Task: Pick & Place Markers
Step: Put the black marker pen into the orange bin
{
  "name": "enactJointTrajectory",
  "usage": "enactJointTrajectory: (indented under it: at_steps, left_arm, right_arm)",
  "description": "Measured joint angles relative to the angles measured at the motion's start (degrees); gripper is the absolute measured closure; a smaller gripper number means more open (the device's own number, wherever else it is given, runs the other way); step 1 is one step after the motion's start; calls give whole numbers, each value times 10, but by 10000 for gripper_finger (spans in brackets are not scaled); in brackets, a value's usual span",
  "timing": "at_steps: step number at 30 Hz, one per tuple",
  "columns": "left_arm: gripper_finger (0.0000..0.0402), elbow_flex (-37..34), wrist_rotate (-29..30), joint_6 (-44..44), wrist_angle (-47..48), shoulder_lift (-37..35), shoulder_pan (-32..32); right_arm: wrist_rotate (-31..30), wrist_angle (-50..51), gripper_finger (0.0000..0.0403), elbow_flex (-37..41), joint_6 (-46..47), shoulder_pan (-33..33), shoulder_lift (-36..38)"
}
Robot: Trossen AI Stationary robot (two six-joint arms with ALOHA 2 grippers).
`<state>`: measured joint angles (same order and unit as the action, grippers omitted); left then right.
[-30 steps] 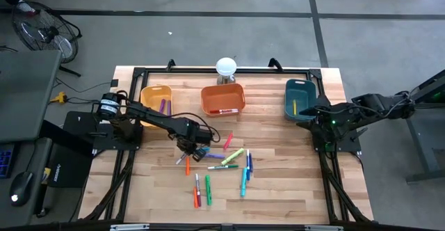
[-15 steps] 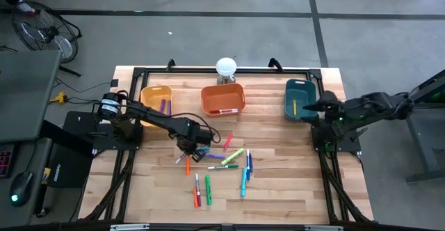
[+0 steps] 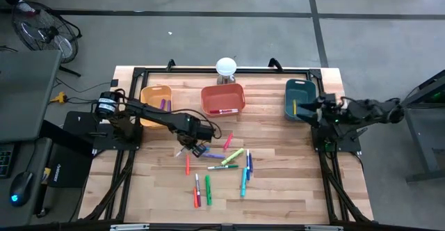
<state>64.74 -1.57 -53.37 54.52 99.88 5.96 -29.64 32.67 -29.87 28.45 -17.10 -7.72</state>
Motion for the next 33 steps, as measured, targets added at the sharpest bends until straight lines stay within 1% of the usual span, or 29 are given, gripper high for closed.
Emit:
enactJointTrajectory:
  at_steps: [4,7,13,16,22,27,33]
  left_arm:
    - [376,45,19,25,12,-1,-14]
    - [376,89,43,56,8,-1,-30]
    - [376,158,74,120,8,-2,-79]
    - [376,176,89,145,8,-2,-108]
    - [376,206,90,209,-1,-2,-153]
    - [376,227,80,255,-11,-2,-172]
    - [377,230,70,312,-26,-3,-190]
  right_arm:
    - [6,-76,150,60,2,0,0]
    - [24,-103,151,90,1,0,-1]
    - [110,-106,151,117,-17,0,-1]
    - [136,-107,151,130,-18,0,-1]
    - [136,-104,151,149,-17,0,-1]
    - [136,-105,151,168,-18,0,-1]
    - [136,-93,150,177,-18,0,-1]
